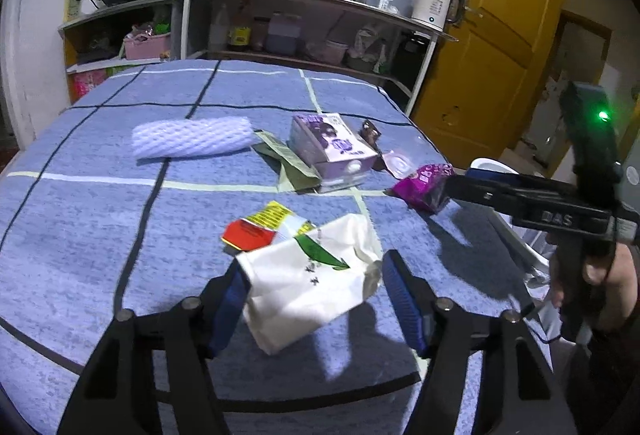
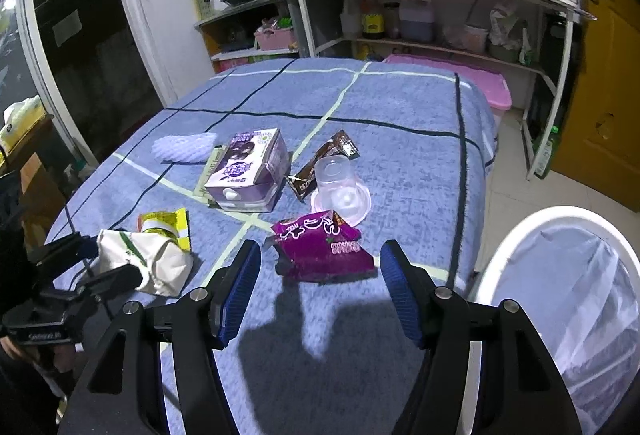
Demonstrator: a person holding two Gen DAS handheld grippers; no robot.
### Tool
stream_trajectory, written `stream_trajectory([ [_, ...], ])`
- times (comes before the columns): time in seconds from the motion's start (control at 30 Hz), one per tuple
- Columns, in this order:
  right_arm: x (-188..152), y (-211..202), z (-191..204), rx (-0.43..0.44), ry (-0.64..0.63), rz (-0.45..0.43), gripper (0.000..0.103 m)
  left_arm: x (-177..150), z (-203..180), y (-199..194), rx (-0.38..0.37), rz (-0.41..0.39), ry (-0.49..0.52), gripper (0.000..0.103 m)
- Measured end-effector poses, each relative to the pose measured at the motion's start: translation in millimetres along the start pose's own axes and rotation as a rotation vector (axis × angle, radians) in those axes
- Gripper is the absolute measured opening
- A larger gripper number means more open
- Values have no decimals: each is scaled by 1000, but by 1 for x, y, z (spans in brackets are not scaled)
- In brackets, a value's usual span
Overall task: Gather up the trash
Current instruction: 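Grasp the purple wrapper with the right gripper while the left gripper grasps the white paper bag, then carry the purple wrapper and paper bag over the bin and open both grippers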
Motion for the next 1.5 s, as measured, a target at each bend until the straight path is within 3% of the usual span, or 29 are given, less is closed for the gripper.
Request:
stream_trajectory([
  [0.13,0,14,-2,-6,7,47,63,-4,-1,5,1,16,-3,51],
  [0.27,-4,19,-4,18,30,69,62,-6,0,4,3,13,-12,46],
  [0.33,-5,18,-4,28,33,67,53,-5,0,3,2,9,-21,42],
  [0.37,-5,18,-3,33,35,67,48,-5,0,3,1,8,-26,35],
  [0.47,-5,17,-2,43,43,65,46,-4,0,-2,-7,-1,-36,29],
  [0.87,-13,-11,4,60,65,15,45,-10,-15,-15,-2,-14,-36,18],
  [1.5,-42,-77,-14,15,125,-64,45,-6,-76,-21,-56,-24,9,18],
])
Point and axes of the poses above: each gripper's, at about its wrist camera, not at the fingertips, and y roughly the way its jaws point, z to its left, x to its top, the point moved 4 cm from there along y, roughly the way its jaws point, and after that the axes turned 9 degrees about -y, right-handed, at the moved point
